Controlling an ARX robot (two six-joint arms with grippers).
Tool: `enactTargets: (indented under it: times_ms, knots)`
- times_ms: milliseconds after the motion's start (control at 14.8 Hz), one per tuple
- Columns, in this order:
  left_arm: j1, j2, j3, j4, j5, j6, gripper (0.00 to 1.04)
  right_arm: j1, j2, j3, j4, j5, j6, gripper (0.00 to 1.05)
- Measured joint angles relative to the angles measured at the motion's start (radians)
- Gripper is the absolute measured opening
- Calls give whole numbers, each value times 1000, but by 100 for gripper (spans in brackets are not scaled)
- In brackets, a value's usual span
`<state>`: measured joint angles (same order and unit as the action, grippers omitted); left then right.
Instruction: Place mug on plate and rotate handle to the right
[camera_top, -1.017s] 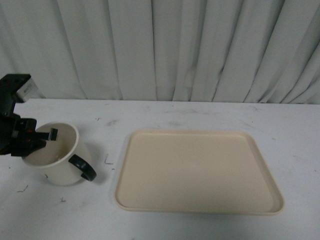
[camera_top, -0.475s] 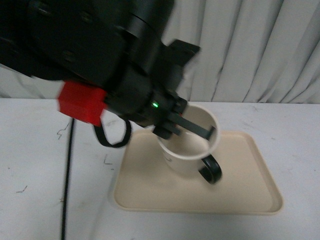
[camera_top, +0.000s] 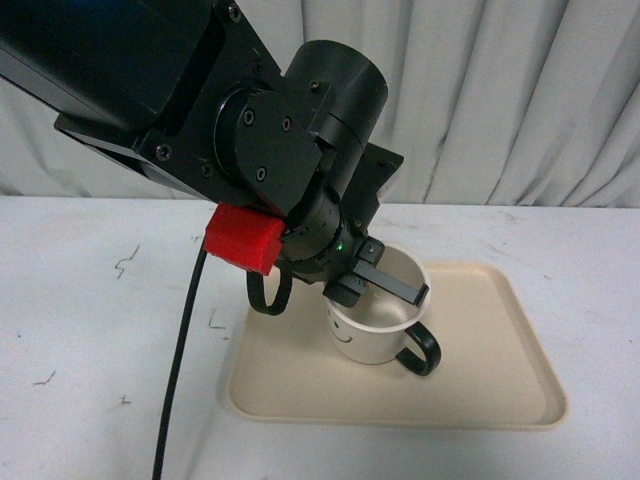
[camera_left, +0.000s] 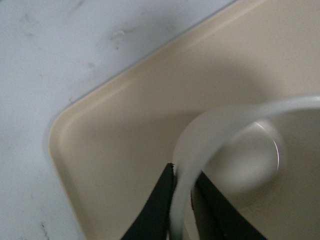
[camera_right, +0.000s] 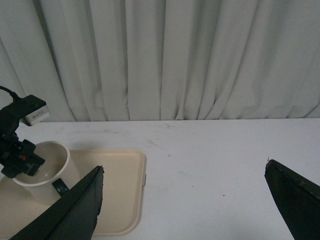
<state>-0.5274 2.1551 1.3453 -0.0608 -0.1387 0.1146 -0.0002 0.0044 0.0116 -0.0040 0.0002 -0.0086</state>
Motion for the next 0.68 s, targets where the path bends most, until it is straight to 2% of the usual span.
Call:
enactTargets:
  times_ms: [271, 678]
  knots:
    - [-60, -83, -58, -24, 15, 22, 58, 0, 0, 0, 0, 0, 0, 98]
    - [-74, -212, -125, 8, 39, 50, 78, 0, 0, 0, 0, 0, 0, 98]
